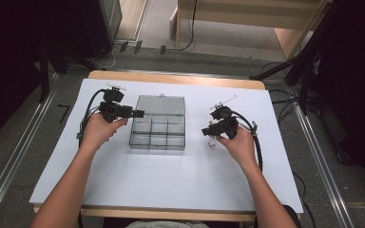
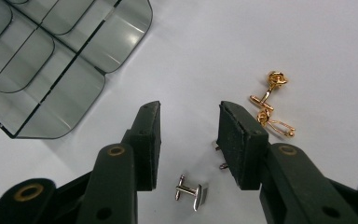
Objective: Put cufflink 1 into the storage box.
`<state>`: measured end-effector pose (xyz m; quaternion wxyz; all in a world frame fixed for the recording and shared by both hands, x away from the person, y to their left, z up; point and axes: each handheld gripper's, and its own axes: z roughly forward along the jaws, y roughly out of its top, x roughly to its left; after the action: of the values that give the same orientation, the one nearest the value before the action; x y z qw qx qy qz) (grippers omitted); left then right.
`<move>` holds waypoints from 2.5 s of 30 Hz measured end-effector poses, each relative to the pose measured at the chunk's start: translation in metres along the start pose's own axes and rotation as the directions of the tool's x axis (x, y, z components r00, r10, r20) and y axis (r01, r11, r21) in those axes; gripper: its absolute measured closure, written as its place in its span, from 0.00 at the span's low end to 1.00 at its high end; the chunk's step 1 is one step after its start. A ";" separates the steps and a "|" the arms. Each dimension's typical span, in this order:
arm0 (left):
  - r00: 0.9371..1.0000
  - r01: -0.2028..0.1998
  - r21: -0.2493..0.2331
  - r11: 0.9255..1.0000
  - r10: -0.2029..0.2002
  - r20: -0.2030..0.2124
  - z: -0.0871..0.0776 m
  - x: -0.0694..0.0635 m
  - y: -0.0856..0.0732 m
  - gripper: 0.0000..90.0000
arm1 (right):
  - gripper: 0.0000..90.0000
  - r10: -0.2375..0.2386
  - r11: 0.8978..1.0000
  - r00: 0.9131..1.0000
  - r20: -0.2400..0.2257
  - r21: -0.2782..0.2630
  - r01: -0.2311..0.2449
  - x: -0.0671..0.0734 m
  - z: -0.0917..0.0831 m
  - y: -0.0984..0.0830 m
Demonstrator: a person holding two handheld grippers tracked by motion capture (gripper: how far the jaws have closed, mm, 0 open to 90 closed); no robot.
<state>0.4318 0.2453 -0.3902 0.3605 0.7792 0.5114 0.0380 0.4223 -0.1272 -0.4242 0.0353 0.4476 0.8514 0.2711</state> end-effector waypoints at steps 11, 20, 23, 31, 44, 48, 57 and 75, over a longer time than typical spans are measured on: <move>1.000 0.003 0.009 1.000 -0.003 -0.003 0.001 0.002 -0.001 0.39 | 0.69 0.015 1.000 1.000 0.012 0.015 -0.015 -0.003 0.000 -0.004; 1.000 0.006 0.014 1.000 -0.006 -0.001 0.002 0.003 -0.001 0.39 | 0.69 0.029 0.999 0.999 0.020 0.032 -0.029 -0.008 0.002 -0.008; 1.000 0.007 0.016 1.000 -0.007 -0.002 0.002 0.003 -0.001 0.39 | 0.69 0.035 0.999 0.999 0.027 0.036 -0.036 -0.009 0.004 -0.008; 1.000 0.010 0.028 1.000 -0.010 -0.004 0.005 0.003 -0.002 0.39 | 0.70 0.046 0.996 0.997 0.056 0.072 -0.050 -0.014 0.013 -0.008; 1.000 0.011 0.029 1.000 -0.011 -0.004 0.006 0.004 -0.002 0.39 | 0.78 0.021 0.995 0.996 0.090 0.099 -0.030 -0.011 0.023 -0.008; 1.000 0.008 0.035 0.999 -0.008 -0.005 0.007 0.003 -0.003 0.39 | 0.83 -0.011 0.995 0.993 0.116 0.102 -0.001 -0.009 0.024 -0.008; 1.000 0.006 0.036 0.999 -0.006 0.000 0.006 0.003 -0.002 0.39 | 0.85 0.027 0.995 0.994 0.103 0.091 -0.036 -0.012 0.023 -0.008; 1.000 0.006 0.037 0.999 -0.006 0.001 0.006 0.003 -0.002 0.39 | 0.99 0.033 0.994 0.995 0.098 0.099 -0.043 -0.009 0.020 -0.006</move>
<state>0.4338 0.2450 -0.3966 0.3466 0.7842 0.5139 0.0272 0.4293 -0.1284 -0.4453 0.0482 0.4775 0.8527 0.2064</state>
